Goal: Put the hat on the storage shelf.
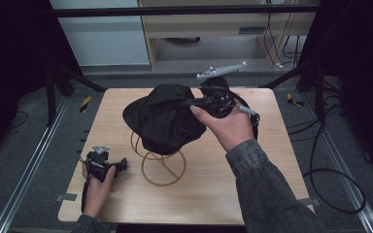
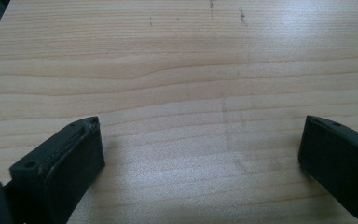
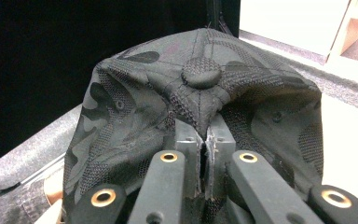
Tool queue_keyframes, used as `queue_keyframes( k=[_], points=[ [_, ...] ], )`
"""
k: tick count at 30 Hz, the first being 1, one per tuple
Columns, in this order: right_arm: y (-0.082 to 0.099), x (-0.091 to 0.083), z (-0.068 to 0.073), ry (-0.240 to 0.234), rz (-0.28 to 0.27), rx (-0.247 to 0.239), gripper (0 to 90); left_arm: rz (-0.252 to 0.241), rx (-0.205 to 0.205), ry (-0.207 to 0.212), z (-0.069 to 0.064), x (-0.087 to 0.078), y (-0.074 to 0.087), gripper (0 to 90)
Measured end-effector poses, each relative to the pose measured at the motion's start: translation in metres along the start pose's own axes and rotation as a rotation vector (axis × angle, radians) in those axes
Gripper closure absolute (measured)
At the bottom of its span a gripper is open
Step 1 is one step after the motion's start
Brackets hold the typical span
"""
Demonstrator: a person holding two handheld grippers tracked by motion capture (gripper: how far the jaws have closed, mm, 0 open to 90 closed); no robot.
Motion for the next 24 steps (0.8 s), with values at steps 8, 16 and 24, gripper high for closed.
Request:
queue_keyframes(
  k=[8,16,24],
  points=[
    [0.006,0.004,0.0,-0.005,0.011,0.005,86.5,0.0,0.001,0.0,0.0,0.0,0.0,0.0],
    [0.01,0.005,-0.003,-0.006,0.017,0.014,86.4,-0.001,0.001,0.0,0.0,0.0,0.0,0.0],
    [0.019,0.006,-0.002,-0.002,0.028,0.004,86.2,-0.001,0.001,0.0,0.0,0.0,0.0,0.0]
  ],
)
Point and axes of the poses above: each handheld gripper's, and its own axes: x roughly forward along the jaws, y roughly out of its underside, z roughly to its left, the point moved 9 cm from there along x, roughly forward along the jaws, and after that the axes turned 14 degrees about y, right-handed, at the moved point
